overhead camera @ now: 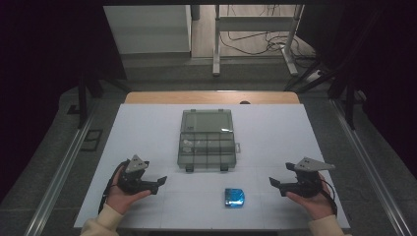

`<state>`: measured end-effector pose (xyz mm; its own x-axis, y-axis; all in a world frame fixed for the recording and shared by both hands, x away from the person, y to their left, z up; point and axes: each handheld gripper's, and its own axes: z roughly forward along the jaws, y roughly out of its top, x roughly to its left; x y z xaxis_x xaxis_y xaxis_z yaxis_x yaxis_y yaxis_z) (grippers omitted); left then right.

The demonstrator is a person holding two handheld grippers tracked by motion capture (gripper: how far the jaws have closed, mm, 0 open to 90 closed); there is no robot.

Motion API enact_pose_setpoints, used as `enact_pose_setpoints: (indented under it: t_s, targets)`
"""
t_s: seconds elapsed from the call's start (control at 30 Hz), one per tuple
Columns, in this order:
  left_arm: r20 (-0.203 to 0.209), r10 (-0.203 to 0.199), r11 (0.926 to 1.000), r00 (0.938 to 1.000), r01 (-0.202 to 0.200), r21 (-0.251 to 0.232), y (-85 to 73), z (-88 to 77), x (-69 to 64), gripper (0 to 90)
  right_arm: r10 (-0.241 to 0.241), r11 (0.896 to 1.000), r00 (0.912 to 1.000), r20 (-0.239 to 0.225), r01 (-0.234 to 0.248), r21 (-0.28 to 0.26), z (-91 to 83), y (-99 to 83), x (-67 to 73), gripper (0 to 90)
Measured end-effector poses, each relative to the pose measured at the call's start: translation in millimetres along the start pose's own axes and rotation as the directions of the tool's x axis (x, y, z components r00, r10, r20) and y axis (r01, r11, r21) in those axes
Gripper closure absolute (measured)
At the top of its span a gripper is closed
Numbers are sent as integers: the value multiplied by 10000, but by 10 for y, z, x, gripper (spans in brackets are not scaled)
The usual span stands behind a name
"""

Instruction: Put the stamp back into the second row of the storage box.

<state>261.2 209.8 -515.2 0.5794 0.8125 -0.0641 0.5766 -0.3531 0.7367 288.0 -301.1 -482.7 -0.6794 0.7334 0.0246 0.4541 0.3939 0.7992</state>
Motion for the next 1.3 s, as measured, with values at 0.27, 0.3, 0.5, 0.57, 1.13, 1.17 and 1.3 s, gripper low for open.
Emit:
enact_pose_setpoints:
  t_s: [0.27, 0.3, 0.5, 0.57, 1.13, 1.17, 1.3]
  targets:
    - [-72, 18, 10000, 10000, -19, -82, 5, -29, -13, 122, -498, 9987, 9972, -556, 502, 53, 25, 123, 137, 140]
    - [-79, -1, 10000, 10000, 1, -88, 5, -28, -11, 122, -570, 9983, 9961, -668, 576, 84, 39, 135, 151, 140]
    - [-72, -20, 10000, 10000, 20, -43, 1, -22, -7, 122, -1070, 9928, 9848, -1368, 1133, 392, 120, 236, 247, 139]
    - [-77, -24, 10000, 10000, 23, -43, 0, -25, -11, 122, -1284, 9892, 9791, -1575, 1377, 494, 149, 280, 300, 138]
    - [4, 26, 10000, 10000, -26, 25, 1, -21, -18, 122, -2631, 9178, 8966, -3562, 3464, 1940, 569, 597, 805, 130]
    - [-3, 34, 10000, 10000, -34, 29, 1, -20, -20, 122, -2601, 9149, 8952, -3619, 3483, 2042, 593, 608, 833, 130]
    - [19, 39, 10000, 10000, -39, 34, 2, -15, -26, 123, -2820, 8930, 8794, -3835, 3868, 2303, 690, 639, 914, 125]
